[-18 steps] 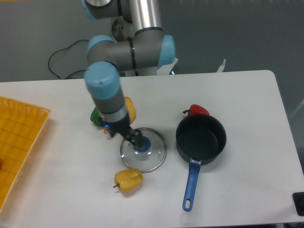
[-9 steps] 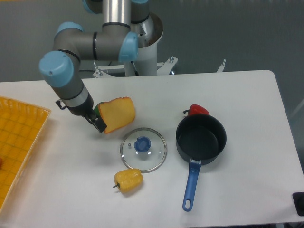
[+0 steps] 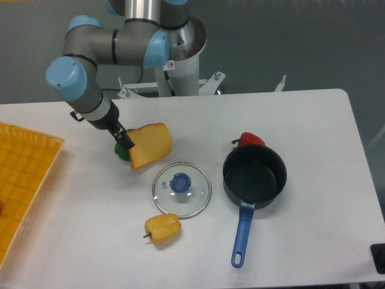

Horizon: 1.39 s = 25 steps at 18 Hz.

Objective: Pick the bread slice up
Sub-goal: 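Lower the gripper onto the edge of the bread slice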

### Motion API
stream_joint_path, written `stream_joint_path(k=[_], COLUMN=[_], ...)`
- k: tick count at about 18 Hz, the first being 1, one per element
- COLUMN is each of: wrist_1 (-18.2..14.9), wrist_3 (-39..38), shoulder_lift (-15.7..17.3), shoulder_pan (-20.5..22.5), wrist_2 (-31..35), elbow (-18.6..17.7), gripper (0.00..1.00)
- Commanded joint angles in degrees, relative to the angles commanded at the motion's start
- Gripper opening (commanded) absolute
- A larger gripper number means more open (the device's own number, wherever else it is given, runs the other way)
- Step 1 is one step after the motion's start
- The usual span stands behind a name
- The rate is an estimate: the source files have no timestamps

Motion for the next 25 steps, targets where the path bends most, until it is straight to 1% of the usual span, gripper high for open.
stream_joint_path(k=[4, 8, 16, 20, 23, 25], wrist_1=[0.0, 0.1, 0.3, 0.3, 0.3, 0.2], wrist_3=[0.1, -0.1, -1.3, -2.5, -3.6, -3.5], shoulder_lift=[-0.1, -0.6, -1.2, -2.1, -2.9, -3.3], shoulder_pan=[1.2, 1.1, 0.9, 0.8, 0.7, 0.7], wrist_2=[1.1, 2.2, 2.3, 2.5, 2.5, 2.5], elbow=[-0.8, -1.1, -0.8, -0.4, 0.5, 0.9], gripper=[1.0, 1.0, 0.99, 0.96, 0.72, 0.64])
